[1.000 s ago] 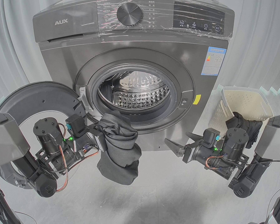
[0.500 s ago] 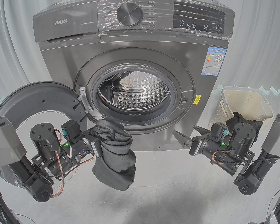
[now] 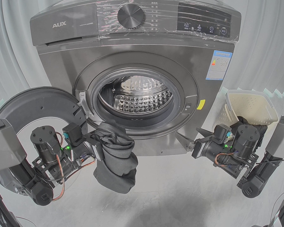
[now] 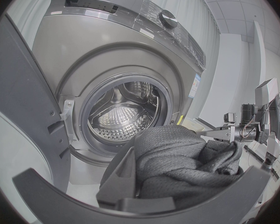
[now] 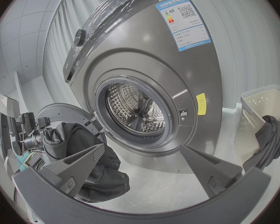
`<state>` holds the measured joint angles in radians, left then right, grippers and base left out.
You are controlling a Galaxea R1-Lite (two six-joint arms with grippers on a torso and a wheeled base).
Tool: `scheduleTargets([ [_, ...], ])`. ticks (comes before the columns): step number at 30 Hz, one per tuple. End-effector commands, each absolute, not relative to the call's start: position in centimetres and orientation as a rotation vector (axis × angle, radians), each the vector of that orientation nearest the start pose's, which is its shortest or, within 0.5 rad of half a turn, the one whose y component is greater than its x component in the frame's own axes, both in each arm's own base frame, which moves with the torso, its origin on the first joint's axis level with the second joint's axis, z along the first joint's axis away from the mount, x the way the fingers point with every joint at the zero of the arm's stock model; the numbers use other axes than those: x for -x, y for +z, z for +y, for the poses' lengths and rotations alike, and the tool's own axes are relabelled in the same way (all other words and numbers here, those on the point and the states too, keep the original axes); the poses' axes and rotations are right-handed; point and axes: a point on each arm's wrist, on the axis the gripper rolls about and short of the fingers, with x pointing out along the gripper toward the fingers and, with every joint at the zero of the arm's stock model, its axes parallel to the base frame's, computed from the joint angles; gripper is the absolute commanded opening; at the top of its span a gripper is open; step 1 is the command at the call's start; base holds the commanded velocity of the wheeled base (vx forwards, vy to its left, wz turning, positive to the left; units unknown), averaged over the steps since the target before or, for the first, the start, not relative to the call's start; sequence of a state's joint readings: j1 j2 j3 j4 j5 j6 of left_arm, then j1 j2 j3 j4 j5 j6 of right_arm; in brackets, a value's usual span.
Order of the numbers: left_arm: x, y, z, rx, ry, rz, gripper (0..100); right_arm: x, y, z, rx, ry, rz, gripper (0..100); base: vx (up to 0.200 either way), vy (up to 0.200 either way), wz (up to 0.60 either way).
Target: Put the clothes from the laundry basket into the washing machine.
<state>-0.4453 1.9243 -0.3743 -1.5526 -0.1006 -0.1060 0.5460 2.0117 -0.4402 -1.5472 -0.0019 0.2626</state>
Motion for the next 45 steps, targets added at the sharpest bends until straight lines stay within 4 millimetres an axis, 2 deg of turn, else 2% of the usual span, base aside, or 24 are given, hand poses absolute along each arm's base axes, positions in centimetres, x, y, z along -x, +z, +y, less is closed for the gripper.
scheduleTargets([
  [1,-25.6,10.8,-12.5,0.102,-0.546,0.027,0,-26.1,9.3,16.0,-0.249,0.542,0.101,100,0.0,0.0,0.0],
  [19,-25.2,10.2,-12.4,0.094,-0.547,0.057,0,-25.9,9.2,16.1,-0.248,0.544,0.105,100,0.0,0.0,0.0],
  [28,-25.5,9.8,-12.6,0.09,-0.547,0.067,0,-25.9,9.1,16.2,-0.247,0.546,0.107,100,0.2,0.0,0.0],
  [45,-25.5,9.4,-12.7,0.087,-0.547,0.084,0,-25.8,9.0,16.2,-0.246,0.547,0.112,100,0.0,0.0,0.0],
])
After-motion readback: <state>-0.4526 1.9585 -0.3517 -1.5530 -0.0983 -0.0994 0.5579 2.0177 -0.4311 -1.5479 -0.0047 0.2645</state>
